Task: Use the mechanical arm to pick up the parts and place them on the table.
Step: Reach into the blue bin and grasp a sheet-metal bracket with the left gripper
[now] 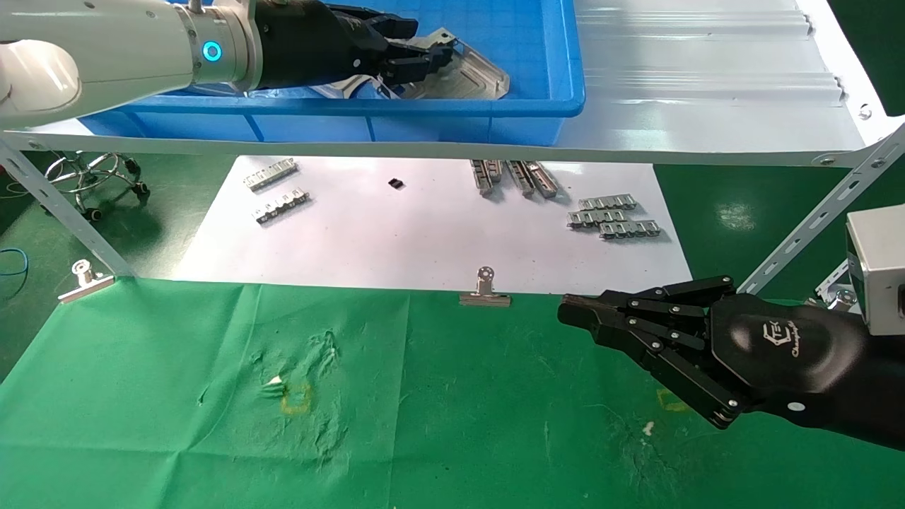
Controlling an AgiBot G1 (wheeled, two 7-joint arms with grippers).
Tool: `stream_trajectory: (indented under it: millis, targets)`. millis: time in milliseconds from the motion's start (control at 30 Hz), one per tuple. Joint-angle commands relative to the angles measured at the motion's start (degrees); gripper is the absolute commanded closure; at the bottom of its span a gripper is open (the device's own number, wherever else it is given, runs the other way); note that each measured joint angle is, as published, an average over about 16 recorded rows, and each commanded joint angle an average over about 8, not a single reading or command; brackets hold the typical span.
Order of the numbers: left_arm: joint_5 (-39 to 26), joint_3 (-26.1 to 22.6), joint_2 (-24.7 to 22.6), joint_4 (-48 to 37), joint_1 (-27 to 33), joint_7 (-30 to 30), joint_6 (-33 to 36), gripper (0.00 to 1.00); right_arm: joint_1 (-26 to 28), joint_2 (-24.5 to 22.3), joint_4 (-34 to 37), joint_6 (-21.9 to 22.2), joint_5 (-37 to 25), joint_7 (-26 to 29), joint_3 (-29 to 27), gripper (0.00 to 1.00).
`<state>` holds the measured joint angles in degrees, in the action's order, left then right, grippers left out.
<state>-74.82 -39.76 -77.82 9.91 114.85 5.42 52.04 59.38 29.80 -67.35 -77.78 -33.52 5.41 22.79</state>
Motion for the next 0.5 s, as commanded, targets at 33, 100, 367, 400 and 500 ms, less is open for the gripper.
stream_trajectory:
  millis: [33, 100, 367, 400, 500]
  targets:
    - [0.24, -0.31, 0.01, 0.16, -0.03, 0.04, -0.29, 1.00, 0.00, 0.00, 0.00, 0.00, 0.00, 0.00, 0.00, 1.00]
    - [0.46, -0.61, 0.03, 0.18, 0.01, -0.02, -0.62, 1.00, 0.00, 0.00, 0.00, 0.00, 0.00, 0.00, 0.00, 1.00]
    - [1.50, -1.53, 0.13, 0.00, 0.42, -0.39, -1.59, 1.00, 0.00, 0.00, 0.00, 0.00, 0.00, 0.00, 0.00, 1.00]
    - [1.68, -1.59, 0.14, -0.05, 0.49, -0.45, -1.67, 1.00, 0.00, 0.00, 0.00, 0.00, 0.00, 0.00, 0.00, 1.00]
    - [2.30, -1.69, 0.20, -0.24, 0.75, -0.64, -1.89, 1.00, 0.00, 0.00, 0.00, 0.00, 0.00, 0.00, 0.00, 1.00]
